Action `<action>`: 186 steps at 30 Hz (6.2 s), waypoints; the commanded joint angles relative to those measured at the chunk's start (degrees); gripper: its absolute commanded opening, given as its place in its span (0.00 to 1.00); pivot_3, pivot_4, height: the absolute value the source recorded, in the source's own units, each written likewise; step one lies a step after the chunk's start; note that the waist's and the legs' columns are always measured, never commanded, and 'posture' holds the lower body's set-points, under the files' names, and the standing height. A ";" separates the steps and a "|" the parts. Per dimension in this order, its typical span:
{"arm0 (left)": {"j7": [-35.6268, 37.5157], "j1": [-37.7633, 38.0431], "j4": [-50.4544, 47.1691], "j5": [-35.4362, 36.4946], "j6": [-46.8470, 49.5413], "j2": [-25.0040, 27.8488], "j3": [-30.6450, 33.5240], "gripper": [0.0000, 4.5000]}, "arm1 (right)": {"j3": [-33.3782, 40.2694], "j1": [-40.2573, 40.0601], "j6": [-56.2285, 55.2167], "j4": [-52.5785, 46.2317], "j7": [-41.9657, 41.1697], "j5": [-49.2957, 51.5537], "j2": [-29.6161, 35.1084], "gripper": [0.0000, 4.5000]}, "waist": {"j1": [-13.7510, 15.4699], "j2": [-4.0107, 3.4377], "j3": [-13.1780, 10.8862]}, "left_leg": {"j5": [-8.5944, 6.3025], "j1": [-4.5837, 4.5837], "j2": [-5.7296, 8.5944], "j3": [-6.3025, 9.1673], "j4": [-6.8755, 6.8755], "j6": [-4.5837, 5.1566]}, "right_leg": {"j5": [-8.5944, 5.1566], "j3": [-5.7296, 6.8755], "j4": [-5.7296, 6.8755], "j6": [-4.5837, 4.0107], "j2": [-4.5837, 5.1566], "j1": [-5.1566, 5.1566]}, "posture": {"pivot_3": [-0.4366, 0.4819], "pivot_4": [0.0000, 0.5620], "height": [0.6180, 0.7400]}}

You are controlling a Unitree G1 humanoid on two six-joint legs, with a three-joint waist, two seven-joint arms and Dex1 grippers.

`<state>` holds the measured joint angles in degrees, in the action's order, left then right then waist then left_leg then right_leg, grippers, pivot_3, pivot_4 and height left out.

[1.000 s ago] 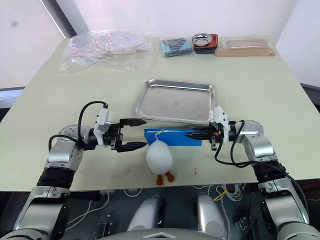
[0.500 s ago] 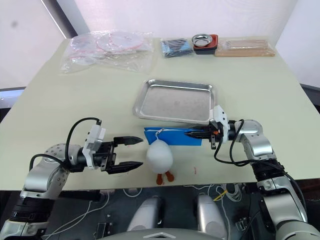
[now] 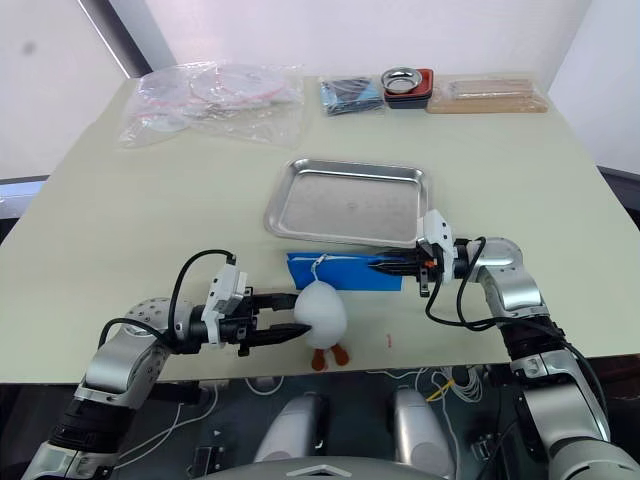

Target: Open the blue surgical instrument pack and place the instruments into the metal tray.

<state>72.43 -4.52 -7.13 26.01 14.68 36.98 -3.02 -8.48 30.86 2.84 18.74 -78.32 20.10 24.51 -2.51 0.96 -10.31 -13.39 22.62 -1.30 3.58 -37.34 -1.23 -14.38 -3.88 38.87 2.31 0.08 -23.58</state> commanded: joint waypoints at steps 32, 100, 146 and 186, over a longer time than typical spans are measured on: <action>2.56 0.13 4.97 2.12 -0.19 15.00 14.79 0.01 | 0.76 0.19 -1.32 0.48 -1.32 -0.15 0.04 0.00 | -0.07 -0.01 -0.01 | 0.00 -0.02 -0.03 -0.03 0.05 0.00 | -0.01 -0.01 -0.02 -0.02 -0.01 -0.01 | 0.48 0.27 1.00; 4.69 -6.96 11.98 -4.12 -0.09 24.48 12.39 0.01 | 3.77 2.27 2.26 -2.72 -0.39 4.70 -3.13 0.00 | -0.07 -0.09 -0.10 | 0.00 0.17 -0.03 -0.09 0.16 -0.01 | -0.02 -0.03 -0.07 -0.02 0.00 -0.21 | 0.48 0.27 1.00; -0.97 -13.50 9.17 0.41 -1.64 5.43 7.86 0.99 | 0.17 0.35 5.44 -5.67 -2.66 1.19 0.16 0.00 | 0.03 -0.06 -0.13 | 0.00 0.18 -0.01 -0.03 0.11 -0.01 | 0.11 -0.01 0.00 -0.20 -0.01 -0.21 | 0.48 0.27 1.00; -0.09 -11.19 6.65 2.48 2.15 0.57 4.88 0.02 | -0.73 -1.12 12.98 -10.72 -3.93 2.82 2.61 0.00 | 0.08 -0.05 -0.13 | 0.00 0.17 0.01 -0.03 0.09 -0.01 | 0.13 -0.02 -0.01 -0.22 0.01 -0.18 | 0.48 0.27 1.00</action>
<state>72.43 -15.91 0.78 28.34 16.84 37.03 1.65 -9.26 29.97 15.37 10.55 -81.38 21.62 26.43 -2.43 0.91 -10.44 -13.39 22.79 -1.29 3.55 -37.25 -1.23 -14.25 -3.89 38.86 2.10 0.09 -23.76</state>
